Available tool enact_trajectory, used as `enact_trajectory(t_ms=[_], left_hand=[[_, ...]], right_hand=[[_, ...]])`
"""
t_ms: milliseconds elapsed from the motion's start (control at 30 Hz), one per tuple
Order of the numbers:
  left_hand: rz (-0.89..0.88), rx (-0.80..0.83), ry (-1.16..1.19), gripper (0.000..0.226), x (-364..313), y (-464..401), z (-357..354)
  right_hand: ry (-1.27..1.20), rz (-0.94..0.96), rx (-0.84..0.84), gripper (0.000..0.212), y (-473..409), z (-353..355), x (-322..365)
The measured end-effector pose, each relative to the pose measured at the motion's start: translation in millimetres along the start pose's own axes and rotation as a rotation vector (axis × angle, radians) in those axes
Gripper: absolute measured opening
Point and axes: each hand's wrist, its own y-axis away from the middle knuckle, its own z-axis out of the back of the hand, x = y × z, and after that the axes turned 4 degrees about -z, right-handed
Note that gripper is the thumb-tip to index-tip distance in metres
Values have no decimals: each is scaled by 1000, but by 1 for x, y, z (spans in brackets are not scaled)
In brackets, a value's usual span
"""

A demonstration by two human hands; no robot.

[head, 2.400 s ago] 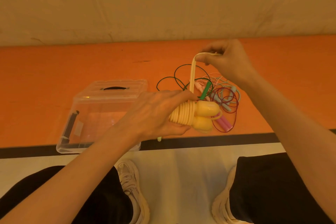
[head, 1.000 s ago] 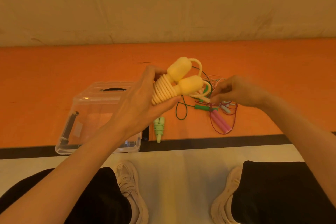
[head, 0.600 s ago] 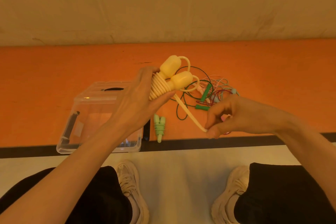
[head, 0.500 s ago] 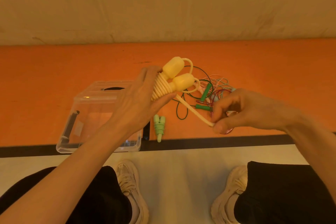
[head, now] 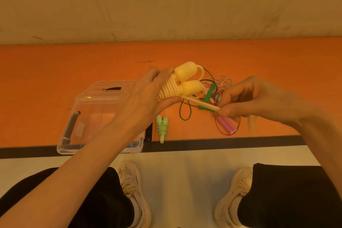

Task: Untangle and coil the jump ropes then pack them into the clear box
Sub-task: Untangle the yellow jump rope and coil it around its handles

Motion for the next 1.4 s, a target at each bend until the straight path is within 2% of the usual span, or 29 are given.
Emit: enact_trajectory(t_ms=[133,300,467,533,633,800,900,967,1133,1233,1400], left_hand=[[-56,-25,-65,69,-10,0,-4],[-62,-63,-83,77,-12,1,-8],[-56,-49,-23,82,-9,1,-8],[-56,-55,-38,80,-12,2,-7],[-50,-74,-73,74,-11,1,-6],[-21,-71,-80,72,-2,0,-6],[-23,-61,-108,72,0,1,-5],[-23,-49,-111,73,-1,1,-5],[-55,3,-54,74,-11,0,-6],[-76,21,-24,71,-15,-1,-7],[-119,52,25,66,-21,-3,-5]], right_hand=[[-12,78,-25,21,-7,-10,6],[-83,123,-46,10,-10,-13,10],[-61,139,-39,9,-6,-11,8],[-54,137,-55,16,-5,-12,6],[11,92,-77,25,-2,-7,8],[255,-104,-131,9,15,29,9],[303,-190,-210,2,25,47,7],[318,-119,-301,9,27,50,7],[317,224,-551,12,1,31,20],[264,268,-629,18,-25,27,23],[187,244,-619,14,-60,18,25]])
